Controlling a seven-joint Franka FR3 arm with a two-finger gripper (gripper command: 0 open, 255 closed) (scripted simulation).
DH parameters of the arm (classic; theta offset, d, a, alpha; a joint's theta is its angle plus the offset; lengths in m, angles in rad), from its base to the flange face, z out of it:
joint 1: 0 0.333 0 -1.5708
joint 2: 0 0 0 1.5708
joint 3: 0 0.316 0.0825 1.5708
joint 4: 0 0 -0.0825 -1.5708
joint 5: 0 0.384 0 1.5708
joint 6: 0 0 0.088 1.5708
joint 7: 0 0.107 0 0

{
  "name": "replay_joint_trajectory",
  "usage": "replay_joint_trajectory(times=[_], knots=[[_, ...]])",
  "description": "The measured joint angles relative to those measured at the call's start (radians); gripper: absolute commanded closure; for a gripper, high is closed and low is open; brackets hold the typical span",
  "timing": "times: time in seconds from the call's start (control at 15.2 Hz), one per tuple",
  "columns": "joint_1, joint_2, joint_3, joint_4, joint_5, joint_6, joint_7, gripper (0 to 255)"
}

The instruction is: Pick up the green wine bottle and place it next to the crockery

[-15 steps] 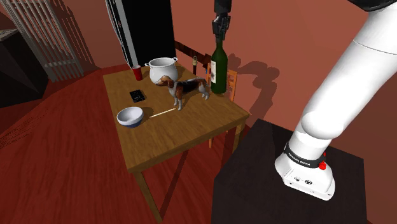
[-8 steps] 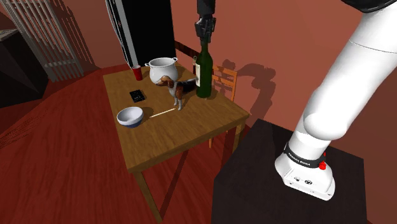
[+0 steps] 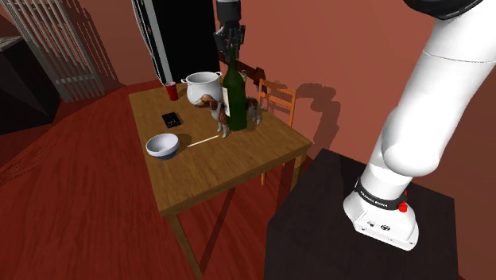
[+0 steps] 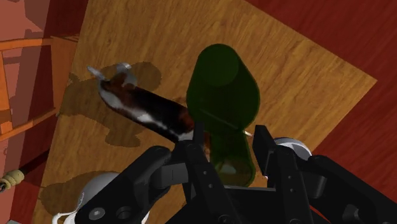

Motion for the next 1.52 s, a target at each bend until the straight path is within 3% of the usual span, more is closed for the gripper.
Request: replay_joint_trajectory(times=[0.46,0.92,1.52], knots=[[0.077,0.139,0.068,0.174,-0.011,-0.042,0.143,255],[0.174,0.336,0.120,0.447,-0.041,-0.127,0.280,255],[0.175,0.321,0.122,0.312,-0.041,-0.006,0.296,255]])
